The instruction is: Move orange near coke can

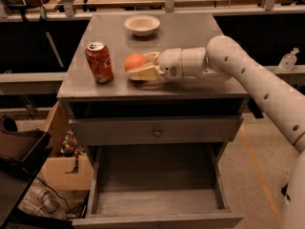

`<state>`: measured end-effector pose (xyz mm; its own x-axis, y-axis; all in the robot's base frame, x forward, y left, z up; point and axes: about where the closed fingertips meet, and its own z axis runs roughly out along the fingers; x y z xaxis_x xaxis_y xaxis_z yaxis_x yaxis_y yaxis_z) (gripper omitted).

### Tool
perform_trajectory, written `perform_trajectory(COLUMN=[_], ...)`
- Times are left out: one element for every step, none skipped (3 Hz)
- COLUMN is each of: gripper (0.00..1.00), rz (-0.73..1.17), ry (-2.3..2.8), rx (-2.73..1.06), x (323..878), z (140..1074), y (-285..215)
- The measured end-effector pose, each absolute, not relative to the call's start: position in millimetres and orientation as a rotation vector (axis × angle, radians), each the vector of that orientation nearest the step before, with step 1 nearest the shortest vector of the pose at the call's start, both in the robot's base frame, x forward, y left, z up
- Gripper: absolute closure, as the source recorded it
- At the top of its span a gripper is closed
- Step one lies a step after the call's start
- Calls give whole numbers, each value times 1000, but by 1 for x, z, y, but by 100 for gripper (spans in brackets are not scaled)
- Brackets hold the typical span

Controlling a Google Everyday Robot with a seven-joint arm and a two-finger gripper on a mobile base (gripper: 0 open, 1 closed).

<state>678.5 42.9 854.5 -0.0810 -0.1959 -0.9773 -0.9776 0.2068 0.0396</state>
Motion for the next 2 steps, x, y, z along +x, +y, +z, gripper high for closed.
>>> perform_trajectory(gripper=[14,0], rz=[1000,1004], ry=[1491,1489], rx=[-1174,-1178], x=[678,677], z=[854,854], y=[46,49])
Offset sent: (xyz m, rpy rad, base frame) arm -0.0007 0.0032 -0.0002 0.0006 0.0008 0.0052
